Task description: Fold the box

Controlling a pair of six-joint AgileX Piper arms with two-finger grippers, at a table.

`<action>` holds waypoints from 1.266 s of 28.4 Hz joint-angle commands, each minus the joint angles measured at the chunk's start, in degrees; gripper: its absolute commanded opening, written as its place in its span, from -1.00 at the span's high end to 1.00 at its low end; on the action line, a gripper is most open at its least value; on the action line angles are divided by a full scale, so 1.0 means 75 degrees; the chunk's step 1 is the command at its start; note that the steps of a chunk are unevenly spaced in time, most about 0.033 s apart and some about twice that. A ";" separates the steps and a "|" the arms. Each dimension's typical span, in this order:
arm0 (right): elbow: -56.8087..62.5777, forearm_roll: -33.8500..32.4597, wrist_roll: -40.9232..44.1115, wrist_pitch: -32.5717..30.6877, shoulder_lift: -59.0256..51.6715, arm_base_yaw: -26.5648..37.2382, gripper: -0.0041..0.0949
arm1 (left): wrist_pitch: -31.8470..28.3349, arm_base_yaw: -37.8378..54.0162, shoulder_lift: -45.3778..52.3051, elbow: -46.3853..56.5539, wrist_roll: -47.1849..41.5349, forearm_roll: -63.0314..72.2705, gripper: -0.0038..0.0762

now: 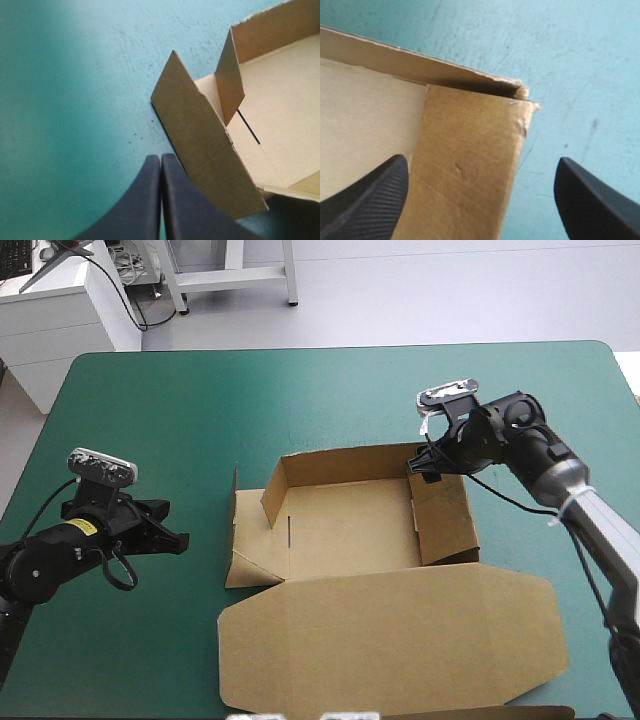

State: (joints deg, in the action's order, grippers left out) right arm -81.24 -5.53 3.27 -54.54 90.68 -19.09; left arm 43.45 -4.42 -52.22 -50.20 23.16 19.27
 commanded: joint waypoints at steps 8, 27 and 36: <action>-0.0357 -0.0075 -0.0075 -0.1839 -0.2715 0.0028 -0.59 | -0.0236 0.0005 0.0088 -0.0211 0.0015 0.0252 0.93; -0.0307 0.0560 0.0289 -0.1337 -0.0810 0.0028 -0.58 | 0.0264 0.0005 0.0088 -0.0211 0.0015 0.0185 0.93; -0.0307 0.0351 0.0329 -0.0978 0.0590 0.0028 -0.57 | 0.0325 0.0005 0.0088 -0.0211 0.0015 0.0150 0.93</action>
State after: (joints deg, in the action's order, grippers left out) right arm -82.29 -2.19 6.37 -64.33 95.49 -19.09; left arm 48.13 -4.42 -52.22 -50.20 23.18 19.16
